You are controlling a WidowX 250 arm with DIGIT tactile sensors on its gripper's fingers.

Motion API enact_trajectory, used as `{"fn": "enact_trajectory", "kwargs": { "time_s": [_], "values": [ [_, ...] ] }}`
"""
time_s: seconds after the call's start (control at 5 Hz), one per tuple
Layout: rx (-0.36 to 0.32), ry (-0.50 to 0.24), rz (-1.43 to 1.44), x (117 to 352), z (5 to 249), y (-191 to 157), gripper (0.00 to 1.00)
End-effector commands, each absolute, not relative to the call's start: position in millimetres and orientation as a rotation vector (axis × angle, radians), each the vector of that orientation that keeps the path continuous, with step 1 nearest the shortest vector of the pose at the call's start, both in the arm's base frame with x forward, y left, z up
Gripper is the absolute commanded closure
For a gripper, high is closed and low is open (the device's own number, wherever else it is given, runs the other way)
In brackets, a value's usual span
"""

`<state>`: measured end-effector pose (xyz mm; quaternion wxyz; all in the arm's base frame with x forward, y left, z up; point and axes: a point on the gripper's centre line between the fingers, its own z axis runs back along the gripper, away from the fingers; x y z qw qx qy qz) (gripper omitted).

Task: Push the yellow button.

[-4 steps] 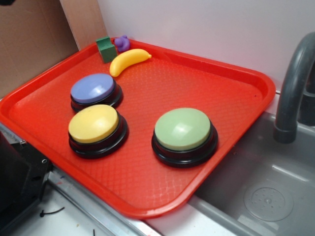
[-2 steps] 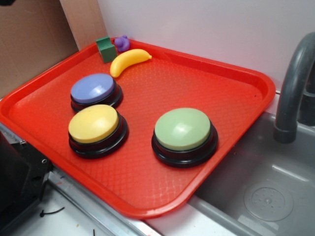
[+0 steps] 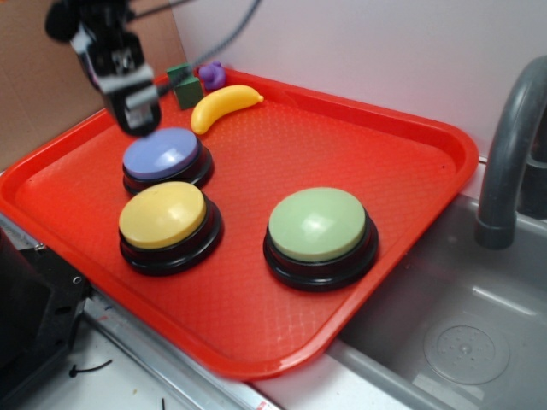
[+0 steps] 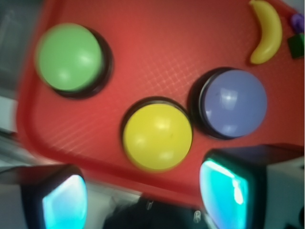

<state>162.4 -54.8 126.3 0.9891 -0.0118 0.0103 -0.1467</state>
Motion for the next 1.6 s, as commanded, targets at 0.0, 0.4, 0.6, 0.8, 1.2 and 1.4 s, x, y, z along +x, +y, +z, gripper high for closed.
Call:
{"fn": "enact_trajectory", "kwargs": {
  "time_s": [0.0,0.4,0.6,0.8,1.2,1.4],
  "values": [
    [0.004,0.047,-0.364,159.7,65.0,-56.2,0.00],
    [0.008,0.057,-0.359,155.8,52.6,-49.1,0.00],
    [0.036,0.060,-0.358,156.9,62.8,-49.7,0.00],
    [0.074,0.031,-0.335,162.3,91.1,-50.2,0.00],
    [0.060,0.008,-0.259,156.6,137.5,-44.0,0.00],
    [0.056,0.021,-0.233,154.1,147.3,-39.7,0.00]
  ]
}}
